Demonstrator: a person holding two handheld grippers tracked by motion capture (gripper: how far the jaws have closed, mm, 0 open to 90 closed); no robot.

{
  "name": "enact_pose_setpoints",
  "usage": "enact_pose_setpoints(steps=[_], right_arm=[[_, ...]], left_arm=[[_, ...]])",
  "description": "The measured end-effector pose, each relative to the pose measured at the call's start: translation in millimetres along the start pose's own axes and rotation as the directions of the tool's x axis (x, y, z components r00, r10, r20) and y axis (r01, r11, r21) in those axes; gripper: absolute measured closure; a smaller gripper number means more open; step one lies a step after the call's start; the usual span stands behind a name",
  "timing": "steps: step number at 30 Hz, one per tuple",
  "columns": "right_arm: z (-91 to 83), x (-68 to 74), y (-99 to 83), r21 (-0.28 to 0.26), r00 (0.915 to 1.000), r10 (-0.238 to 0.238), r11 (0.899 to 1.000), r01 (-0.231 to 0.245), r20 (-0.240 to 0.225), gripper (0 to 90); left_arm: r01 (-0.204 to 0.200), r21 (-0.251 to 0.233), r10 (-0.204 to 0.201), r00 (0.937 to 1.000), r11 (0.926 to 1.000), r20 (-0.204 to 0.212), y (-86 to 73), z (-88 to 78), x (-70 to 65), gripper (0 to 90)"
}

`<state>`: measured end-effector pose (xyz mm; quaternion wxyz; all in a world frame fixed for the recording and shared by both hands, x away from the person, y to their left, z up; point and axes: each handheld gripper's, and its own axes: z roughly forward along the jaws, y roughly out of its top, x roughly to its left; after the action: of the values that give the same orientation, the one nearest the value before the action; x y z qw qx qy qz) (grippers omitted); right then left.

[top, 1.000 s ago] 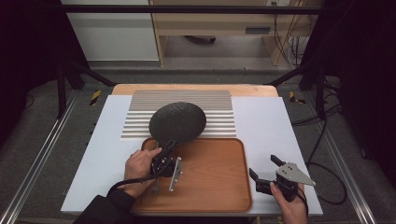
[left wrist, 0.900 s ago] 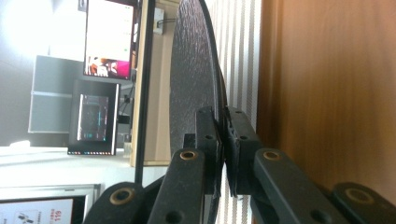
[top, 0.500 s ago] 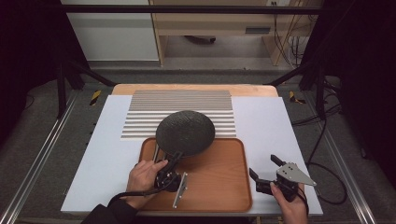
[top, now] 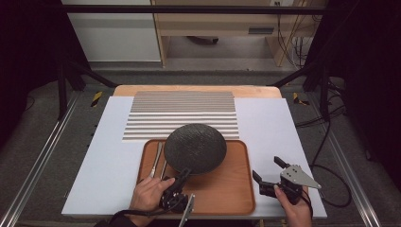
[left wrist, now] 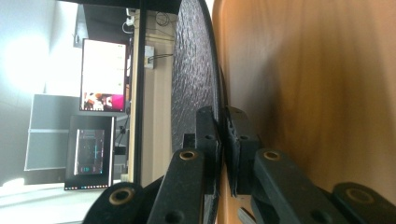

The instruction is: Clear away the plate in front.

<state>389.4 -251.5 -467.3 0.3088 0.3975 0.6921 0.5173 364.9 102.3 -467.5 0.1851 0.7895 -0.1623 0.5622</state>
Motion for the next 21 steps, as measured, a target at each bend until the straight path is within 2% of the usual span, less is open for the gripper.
enact_pose_setpoints(steps=[11, 14, 21], right_arm=[[-0.4, 0.9, 1.0, -0.002, 1.0000, -0.003, 1.000, 0.003, 0.001, 6.2], [-0.1, 1.5, 1.0, -0.002, 1.0000, -0.007, 1.000, 0.007, 0.001, 6.2], [0.1, 1.5, 0.5, 0.000, 1.0000, -0.004, 1.000, 0.004, 0.001, 6.1]], left_arm=[[-0.007, -0.010, 0.007, 0.9998, 0.9999, 0.017, 8.4, -13.5, -8.5, 84.6], [0.018, -0.009, -0.017, 0.9996, 0.9998, 0.024, 10.3, -19.4, -10.5, 84.6], [0.002, -0.017, -0.002, 0.9997, 0.9998, 0.026, 16.2, -28.0, -14.3, 84.6]])
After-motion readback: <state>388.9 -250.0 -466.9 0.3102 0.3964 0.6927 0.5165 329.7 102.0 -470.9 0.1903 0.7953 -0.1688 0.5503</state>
